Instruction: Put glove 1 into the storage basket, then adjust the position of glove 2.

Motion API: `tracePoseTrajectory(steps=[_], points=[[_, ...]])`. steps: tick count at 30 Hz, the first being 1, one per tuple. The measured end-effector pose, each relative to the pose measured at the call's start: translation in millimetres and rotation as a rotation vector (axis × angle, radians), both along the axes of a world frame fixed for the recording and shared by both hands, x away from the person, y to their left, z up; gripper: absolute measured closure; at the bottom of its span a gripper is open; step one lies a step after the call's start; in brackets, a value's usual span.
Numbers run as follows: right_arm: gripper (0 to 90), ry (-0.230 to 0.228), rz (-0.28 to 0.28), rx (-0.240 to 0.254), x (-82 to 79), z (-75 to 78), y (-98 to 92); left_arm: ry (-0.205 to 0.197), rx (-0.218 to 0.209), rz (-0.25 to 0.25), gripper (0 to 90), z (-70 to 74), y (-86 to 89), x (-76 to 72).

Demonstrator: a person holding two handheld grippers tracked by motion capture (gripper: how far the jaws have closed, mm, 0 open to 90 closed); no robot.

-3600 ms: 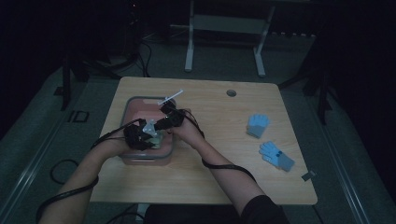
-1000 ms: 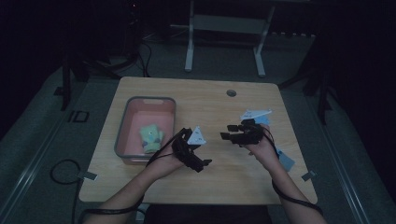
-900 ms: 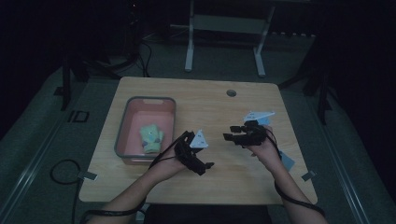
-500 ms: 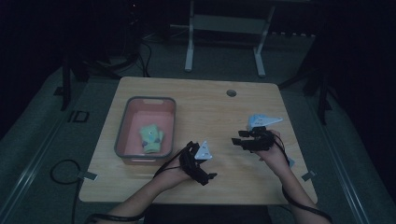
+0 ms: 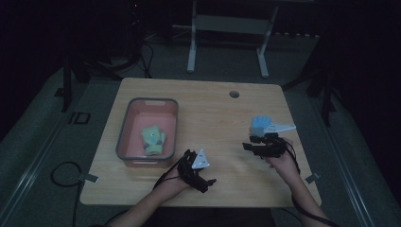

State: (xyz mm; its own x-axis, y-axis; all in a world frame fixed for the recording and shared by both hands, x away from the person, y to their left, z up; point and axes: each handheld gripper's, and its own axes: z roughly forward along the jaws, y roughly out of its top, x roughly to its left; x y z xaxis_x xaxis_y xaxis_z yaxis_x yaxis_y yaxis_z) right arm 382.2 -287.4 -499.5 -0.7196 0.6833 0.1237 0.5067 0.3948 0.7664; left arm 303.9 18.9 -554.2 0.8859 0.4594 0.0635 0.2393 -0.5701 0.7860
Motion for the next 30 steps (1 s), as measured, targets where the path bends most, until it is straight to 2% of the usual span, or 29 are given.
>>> tracePoseTrajectory(steps=[6,8,17,22,24,30], points=[[49.0,-0.001,-0.036,-0.001,-1.6,-2.7,-11.9,-0.001,-0.009,0.019,2.7,-4.0,4.6,-3.4],[49.7,-0.007,-0.073,0.006,-2.5,-2.8,-22.5,-0.009,-0.017,0.031,2.7,-5.5,6.8,-5.9],[50.2,-0.037,-0.16,-0.045,6.0,-2.1,-39.6,-0.016,-0.032,0.05,2.7,-8.4,8.7,-8.9],[55.4,-0.035,-0.265,-0.078,22.3,-1.2,-45.0,-0.018,-0.04,0.057,2.7,-9.4,8.2,-9.0],[55.4,-0.033,-0.294,-0.074,31.4,-0.8,-47.0,-0.019,-0.041,0.057,2.7,-9.4,8.2,-8.8],[55.7,-0.039,-0.314,-0.084,59.6,-1.9,-46.9,-0.019,-0.055,0.064,2.7,-9.0,9.7,-7.9]])
